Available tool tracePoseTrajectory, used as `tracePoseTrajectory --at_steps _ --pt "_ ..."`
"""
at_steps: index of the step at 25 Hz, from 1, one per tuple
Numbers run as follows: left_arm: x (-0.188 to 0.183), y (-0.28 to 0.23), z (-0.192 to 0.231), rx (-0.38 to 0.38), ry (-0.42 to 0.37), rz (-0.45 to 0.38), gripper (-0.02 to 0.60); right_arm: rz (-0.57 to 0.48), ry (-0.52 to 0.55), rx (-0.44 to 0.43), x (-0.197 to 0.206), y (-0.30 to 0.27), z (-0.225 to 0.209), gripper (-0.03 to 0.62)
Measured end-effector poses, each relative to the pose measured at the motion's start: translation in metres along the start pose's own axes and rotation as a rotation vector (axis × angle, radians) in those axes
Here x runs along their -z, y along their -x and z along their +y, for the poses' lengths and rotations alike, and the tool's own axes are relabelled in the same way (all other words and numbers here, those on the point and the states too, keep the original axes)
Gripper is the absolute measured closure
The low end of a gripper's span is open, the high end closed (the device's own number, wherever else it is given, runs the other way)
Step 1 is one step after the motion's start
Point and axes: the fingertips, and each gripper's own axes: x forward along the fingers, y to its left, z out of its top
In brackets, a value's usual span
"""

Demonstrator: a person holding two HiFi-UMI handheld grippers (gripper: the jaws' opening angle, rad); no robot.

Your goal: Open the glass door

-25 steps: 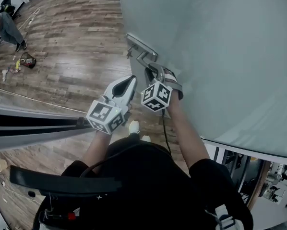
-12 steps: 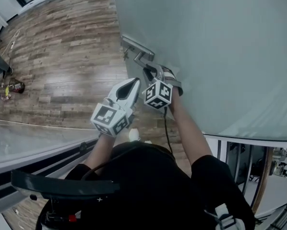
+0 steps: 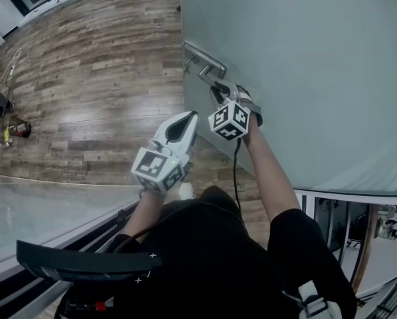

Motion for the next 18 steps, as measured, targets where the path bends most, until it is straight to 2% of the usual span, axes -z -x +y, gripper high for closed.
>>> tracePoseTrajectory --at_steps 4,8,18 --pt "0.0 -0.002 0.008 -0.051 0.019 0.015 0.581 0.017 -0.011 0.022 0.006 -0.005 -0.017 0.508" --pt "0.006 -0.017 0.011 -0.026 -0.012 0.004 0.581 0.021 -0.022 0.037 0.012 -0.015 -0.027 0.508" --pt "-0.004 -0.082 0.007 -0.028 -0.03 0.003 0.581 0.043 -0.079 0.037 0.022 -0.031 -0.059 0.511"
